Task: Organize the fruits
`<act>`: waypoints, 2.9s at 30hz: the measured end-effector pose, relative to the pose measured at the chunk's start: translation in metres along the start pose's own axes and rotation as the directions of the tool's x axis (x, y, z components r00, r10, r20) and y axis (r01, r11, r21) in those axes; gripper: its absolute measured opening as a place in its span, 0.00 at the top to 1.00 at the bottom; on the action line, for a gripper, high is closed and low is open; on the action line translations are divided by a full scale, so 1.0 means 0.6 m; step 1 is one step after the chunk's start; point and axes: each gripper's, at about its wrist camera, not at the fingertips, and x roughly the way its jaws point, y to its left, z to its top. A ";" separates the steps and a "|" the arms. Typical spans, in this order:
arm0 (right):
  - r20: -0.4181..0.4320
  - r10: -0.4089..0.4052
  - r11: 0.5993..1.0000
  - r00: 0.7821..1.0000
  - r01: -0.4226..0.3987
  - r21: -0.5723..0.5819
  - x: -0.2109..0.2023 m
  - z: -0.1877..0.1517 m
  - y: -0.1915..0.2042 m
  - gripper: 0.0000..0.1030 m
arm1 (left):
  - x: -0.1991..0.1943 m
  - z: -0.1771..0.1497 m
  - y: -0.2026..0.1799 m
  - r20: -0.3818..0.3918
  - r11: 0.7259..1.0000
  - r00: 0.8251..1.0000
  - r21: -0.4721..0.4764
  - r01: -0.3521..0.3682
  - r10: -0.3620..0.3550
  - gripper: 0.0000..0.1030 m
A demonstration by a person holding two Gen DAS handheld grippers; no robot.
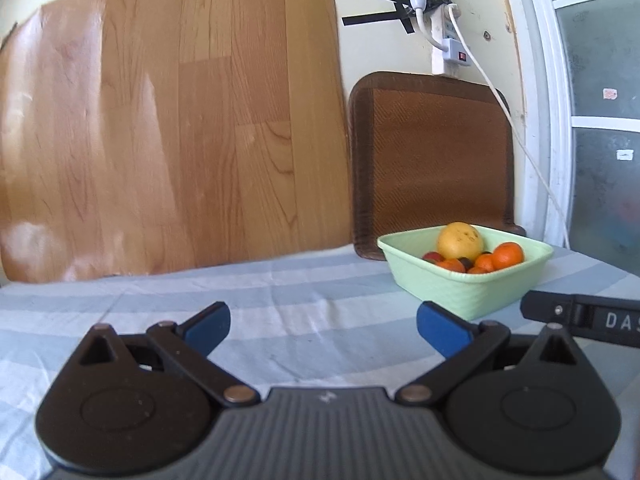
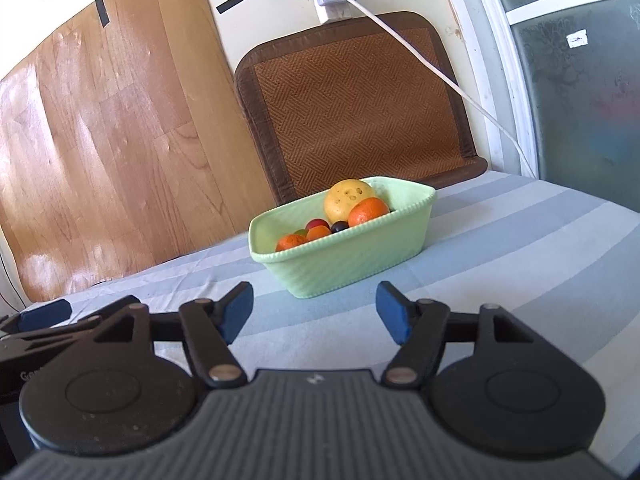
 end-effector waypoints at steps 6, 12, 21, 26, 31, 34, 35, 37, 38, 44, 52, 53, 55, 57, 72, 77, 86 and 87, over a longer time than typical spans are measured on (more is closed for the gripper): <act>-0.001 0.001 1.000 1.000 -0.001 -0.004 0.001 -0.001 0.001 0.31 | 0.006 0.004 0.005 -0.036 1.000 0.999 -0.011 -0.023 0.023 0.00; 0.000 0.006 1.000 1.000 -0.006 -0.012 0.001 -0.001 0.002 0.31 | 0.009 0.004 0.009 -0.074 1.000 0.997 -0.020 -0.012 0.010 0.00; 0.001 0.006 1.000 1.000 -0.006 -0.013 0.000 -0.001 0.002 0.31 | 0.009 0.005 0.007 -0.088 1.000 0.996 -0.016 0.015 -0.016 0.00; 0.002 0.006 1.000 1.000 -0.006 -0.013 0.000 -0.001 0.002 0.31 | 0.011 0.005 0.009 -0.099 0.999 0.995 -0.021 0.026 -0.028 0.00; 0.003 0.008 1.000 1.000 -0.008 -0.013 -0.001 0.000 0.002 0.31 | 0.010 0.004 0.009 -0.102 0.999 0.994 -0.018 0.032 -0.034 0.00; 0.005 0.009 1.000 1.000 -0.009 -0.013 -0.001 0.001 0.001 0.31 | 0.012 0.004 0.010 -0.108 0.999 0.993 -0.023 0.039 -0.041 0.00; 0.005 0.009 1.000 1.000 -0.009 -0.014 -0.001 0.001 0.001 0.31 | 0.012 0.004 0.010 -0.109 0.999 0.993 -0.025 0.040 -0.043 0.00; 0.006 0.009 1.000 1.000 -0.009 -0.014 -0.002 0.000 0.002 0.31 | 0.012 0.004 0.011 -0.110 0.999 0.993 -0.028 0.042 -0.045 0.00; 0.006 0.009 1.000 1.000 -0.009 -0.015 -0.001 0.001 0.002 0.31 | 0.012 0.004 0.011 -0.111 0.999 0.993 -0.030 0.044 -0.047 0.00; 0.007 0.009 1.000 1.000 -0.009 -0.019 -0.002 0.001 0.002 0.31 | 0.012 0.004 0.012 -0.109 0.998 0.993 -0.035 0.049 -0.053 0.00; 0.010 0.011 1.000 1.000 -0.011 -0.028 -0.002 0.001 0.003 0.30 | 0.013 0.004 0.012 -0.113 0.998 0.992 -0.043 0.050 -0.055 0.00; 0.010 0.011 1.000 1.000 -0.011 -0.028 -0.002 0.001 0.003 0.30 | 0.013 0.004 0.013 -0.113 0.998 0.992 -0.045 0.053 -0.058 0.00; 0.010 0.012 1.000 1.000 -0.011 -0.028 -0.002 0.001 0.003 0.30 | 0.013 0.004 0.013 -0.111 0.997 0.992 -0.048 0.054 -0.059 0.00; 0.011 0.012 1.000 1.000 -0.012 -0.028 -0.002 0.001 0.003 0.30 | 0.013 0.004 0.014 -0.111 0.997 0.992 -0.051 0.052 -0.058 0.00; 0.012 0.011 0.999 1.000 -0.010 -0.030 -0.003 0.000 0.004 0.30 | 0.016 0.003 0.014 -0.122 0.998 0.991 -0.046 0.049 -0.055 0.00; 0.013 0.011 1.000 1.000 -0.011 -0.029 -0.003 -0.001 0.004 0.30 | 0.020 0.002 0.016 -0.137 0.997 0.989 -0.053 0.053 -0.060 0.00; 0.007 0.036 0.998 0.999 -0.035 -0.061 -0.002 0.000 0.012 0.30 | 0.033 0.000 0.019 -0.185 0.997 0.981 -0.065 0.042 -0.053 0.00; 0.010 0.040 0.997 0.999 -0.039 -0.069 -0.004 -0.001 0.013 0.30 | 0.034 0.001 0.020 -0.192 0.997 0.980 -0.068 0.031 -0.043 0.00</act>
